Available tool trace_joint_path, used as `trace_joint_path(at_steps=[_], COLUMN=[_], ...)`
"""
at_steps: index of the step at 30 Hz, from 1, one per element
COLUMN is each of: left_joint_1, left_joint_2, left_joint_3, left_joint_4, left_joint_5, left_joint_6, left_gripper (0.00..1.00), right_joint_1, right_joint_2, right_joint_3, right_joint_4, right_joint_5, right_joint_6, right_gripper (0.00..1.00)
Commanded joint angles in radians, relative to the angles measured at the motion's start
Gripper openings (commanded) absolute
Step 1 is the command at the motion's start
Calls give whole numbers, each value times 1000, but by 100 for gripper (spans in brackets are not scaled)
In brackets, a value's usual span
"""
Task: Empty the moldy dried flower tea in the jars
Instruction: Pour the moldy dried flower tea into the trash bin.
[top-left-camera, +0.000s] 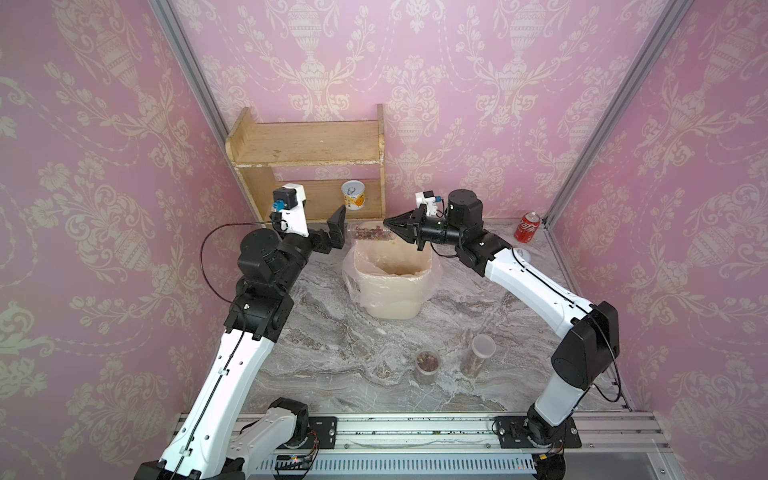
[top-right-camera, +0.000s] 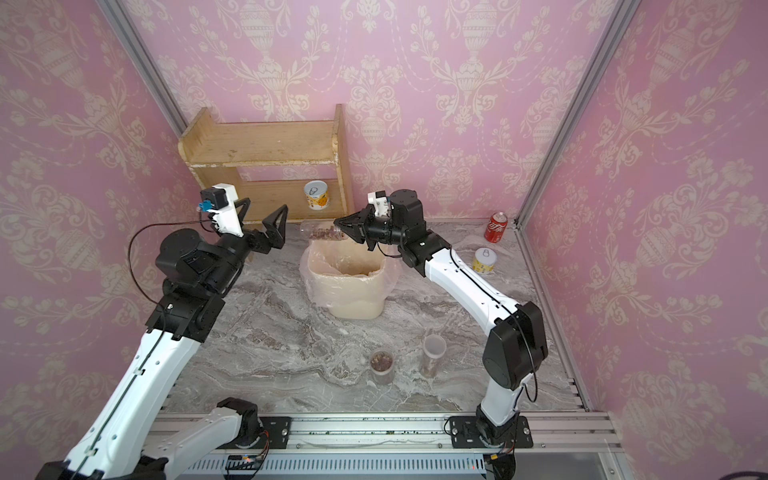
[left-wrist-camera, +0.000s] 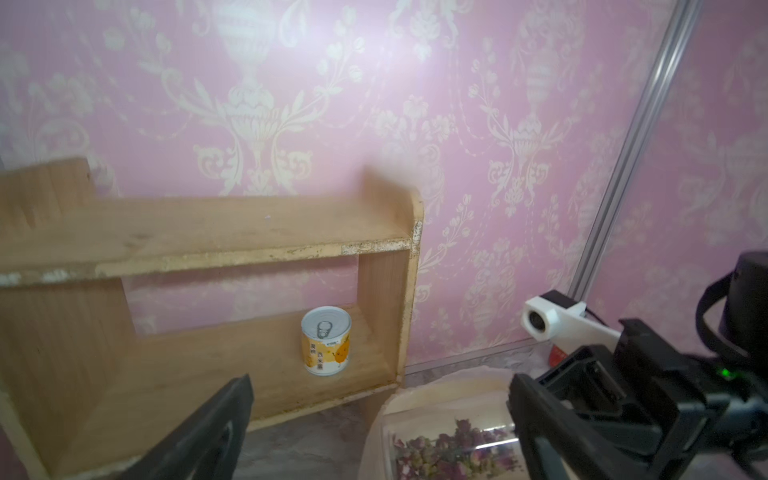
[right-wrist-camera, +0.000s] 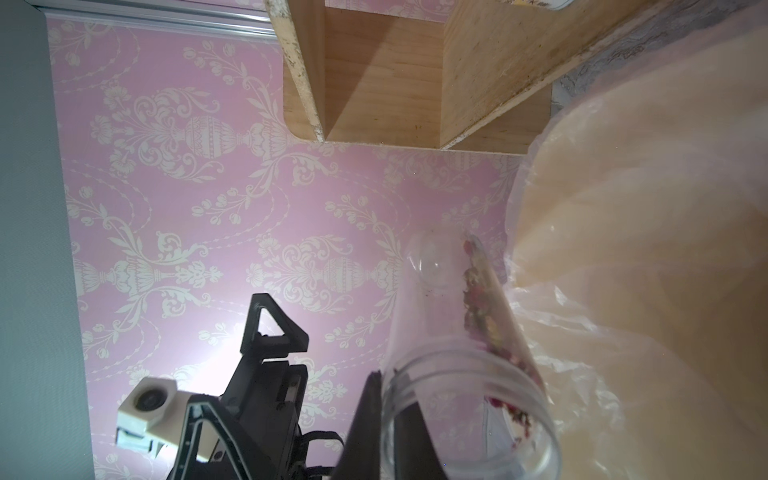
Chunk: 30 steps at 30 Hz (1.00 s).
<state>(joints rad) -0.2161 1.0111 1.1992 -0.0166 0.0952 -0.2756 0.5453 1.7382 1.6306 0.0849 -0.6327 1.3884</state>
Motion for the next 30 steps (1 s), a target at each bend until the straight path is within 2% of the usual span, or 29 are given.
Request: trace_joint_path(at_steps=[1,4,8,14,23,30], left_joint_1=[13,23,31,38,35,26], left_joint_2=[10,21,52,115,176,205], left_joint_3=[-49,-82,-93,-186,-196,-178], left_joint_4=[-14,22,57,309,389,408], left_joint_5=[-4,35,90,159,185,182], left_joint_6=[-516,-721,-930,-1259,-1371,-1373], left_gripper=[99,99,99,99,99,97], right_joint_1=[-5,-4,1,10,34,53], right_joint_2=[-68,-82,-88,-84,-61,-23], right_joint_3=[-19,-30,-38,-66,-54,-26], right_joint_4=[93,120,144,228,254,255], right_joint_5=[-17,-16,-13,-9,1,3], right_joint_6=[-6,-1,7,50,57,69], right_gripper=[0,0,0,0,0,0])
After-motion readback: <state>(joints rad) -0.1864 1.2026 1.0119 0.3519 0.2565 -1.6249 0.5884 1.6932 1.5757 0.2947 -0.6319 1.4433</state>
